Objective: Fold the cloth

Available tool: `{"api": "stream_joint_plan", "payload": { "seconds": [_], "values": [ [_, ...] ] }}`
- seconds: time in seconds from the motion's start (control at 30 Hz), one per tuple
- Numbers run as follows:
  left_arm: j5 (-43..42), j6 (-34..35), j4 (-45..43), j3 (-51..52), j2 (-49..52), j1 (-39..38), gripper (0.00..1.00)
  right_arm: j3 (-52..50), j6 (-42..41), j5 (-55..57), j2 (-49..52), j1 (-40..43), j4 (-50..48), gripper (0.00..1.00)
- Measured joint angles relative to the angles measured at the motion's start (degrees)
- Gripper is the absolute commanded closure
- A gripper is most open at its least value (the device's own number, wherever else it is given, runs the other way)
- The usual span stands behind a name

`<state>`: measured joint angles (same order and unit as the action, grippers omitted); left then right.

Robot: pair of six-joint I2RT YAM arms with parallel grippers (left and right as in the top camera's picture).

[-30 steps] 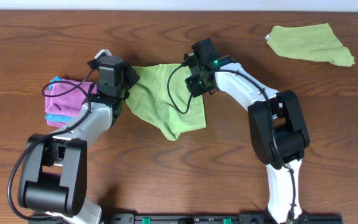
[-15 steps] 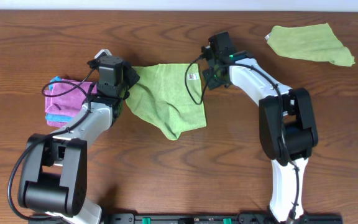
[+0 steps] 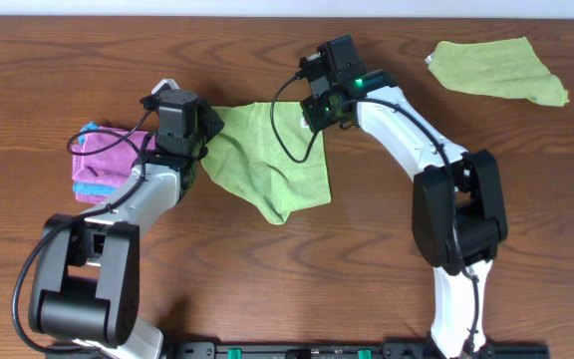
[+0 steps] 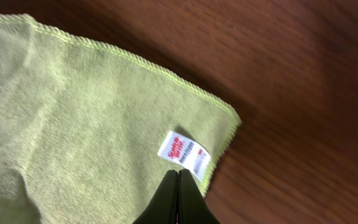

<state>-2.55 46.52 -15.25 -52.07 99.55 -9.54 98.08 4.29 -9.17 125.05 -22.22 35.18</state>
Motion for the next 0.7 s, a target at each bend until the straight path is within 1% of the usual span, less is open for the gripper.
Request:
{"api": "stream_joint_plan", "payload": {
  "seconds": [0.2, 0.33, 0.7],
  "values": [
    [0.0, 0.0, 0.0, 0.0, 0.0, 0.0, 0.94, 0.0, -1.2, -3.3, 4.9, -0.6, -5.8, 0.99],
    [0.0, 0.0, 0.0, 0.0, 0.0, 0.0, 0.94, 0.0, -1.4, -4.0, 7.5, -0.6, -6.6, 0.99],
    [-0.4, 0.0, -0.3, 0.0, 0.0, 0.0, 0.94, 0.1, -1.6, -2.8, 8.0, -0.6, -8.9, 0.99]
  ]
}}
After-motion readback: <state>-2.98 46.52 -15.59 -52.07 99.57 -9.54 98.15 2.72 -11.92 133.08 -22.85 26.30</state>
